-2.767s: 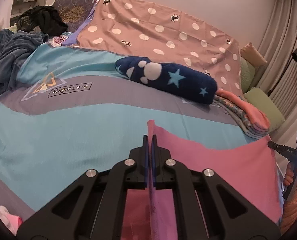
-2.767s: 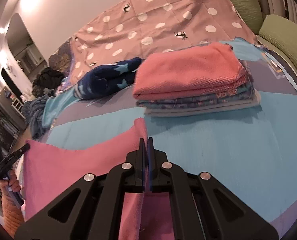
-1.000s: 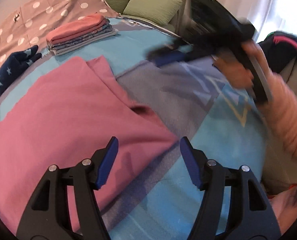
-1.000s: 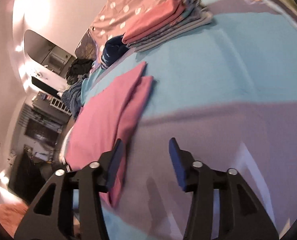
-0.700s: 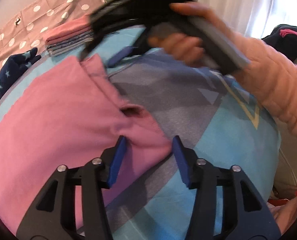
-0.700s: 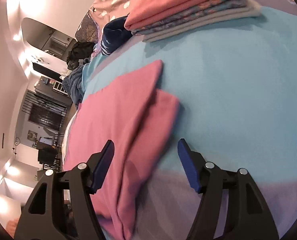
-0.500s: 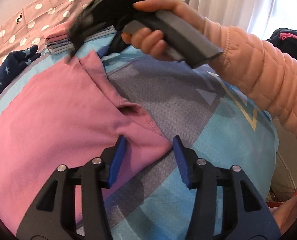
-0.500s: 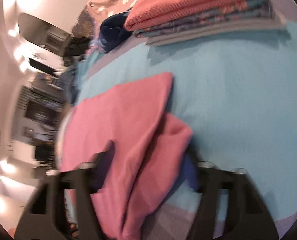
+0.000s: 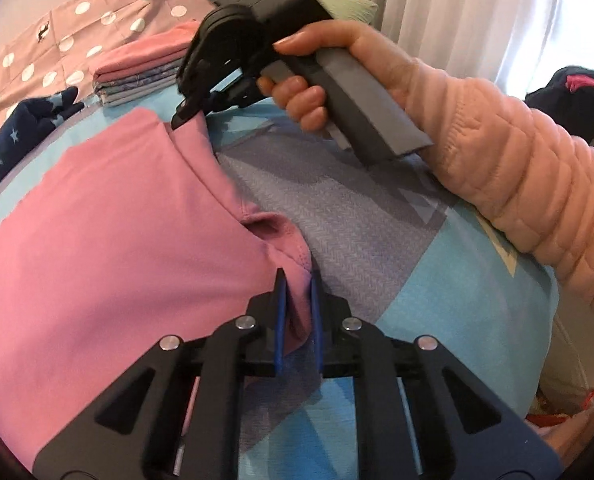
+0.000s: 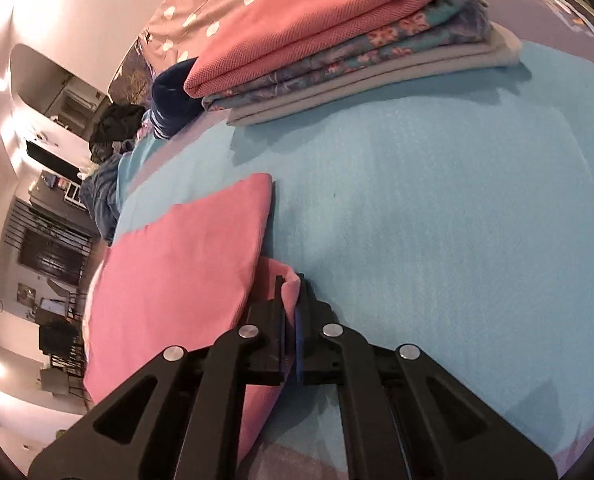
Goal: Fold small clothes
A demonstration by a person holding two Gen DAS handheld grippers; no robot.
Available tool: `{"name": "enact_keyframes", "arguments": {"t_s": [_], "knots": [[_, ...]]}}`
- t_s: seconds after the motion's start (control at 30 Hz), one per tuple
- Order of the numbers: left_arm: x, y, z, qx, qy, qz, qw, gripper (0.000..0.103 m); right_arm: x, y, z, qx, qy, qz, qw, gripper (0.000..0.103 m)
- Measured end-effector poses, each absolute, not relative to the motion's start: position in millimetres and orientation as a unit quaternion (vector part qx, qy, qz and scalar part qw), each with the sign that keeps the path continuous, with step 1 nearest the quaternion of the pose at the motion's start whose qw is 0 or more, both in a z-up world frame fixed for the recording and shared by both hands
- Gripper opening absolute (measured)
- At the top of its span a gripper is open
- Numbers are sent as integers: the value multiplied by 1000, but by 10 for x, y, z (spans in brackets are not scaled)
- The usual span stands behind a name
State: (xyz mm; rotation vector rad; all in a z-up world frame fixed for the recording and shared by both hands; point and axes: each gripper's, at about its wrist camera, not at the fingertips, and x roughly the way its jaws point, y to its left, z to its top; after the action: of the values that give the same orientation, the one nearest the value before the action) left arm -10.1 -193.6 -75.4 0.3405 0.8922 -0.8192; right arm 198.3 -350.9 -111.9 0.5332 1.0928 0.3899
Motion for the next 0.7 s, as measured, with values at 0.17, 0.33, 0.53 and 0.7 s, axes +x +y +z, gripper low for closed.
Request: {"name": "enact_keyframes", "arguments": {"t_s": [0.17, 0.33, 0.53, 0.7], "knots": [[12, -1732, -671, 53, 438, -405, 801, 19, 1607, -3536, -813, 194, 485, 143, 840, 13], [-75, -1387, -440, 11, 402, -392, 827, 52, 984, -3627, -553, 161, 452, 115, 870, 19], [-69, -327, -285, -39, 377, -282, 881, 55, 494, -3340, -286, 118, 427, 101, 891, 25], [-249, 879, -227, -103, 355, -150, 917, 53, 380, -2535, -115, 55, 408, 164, 896, 41]]}}
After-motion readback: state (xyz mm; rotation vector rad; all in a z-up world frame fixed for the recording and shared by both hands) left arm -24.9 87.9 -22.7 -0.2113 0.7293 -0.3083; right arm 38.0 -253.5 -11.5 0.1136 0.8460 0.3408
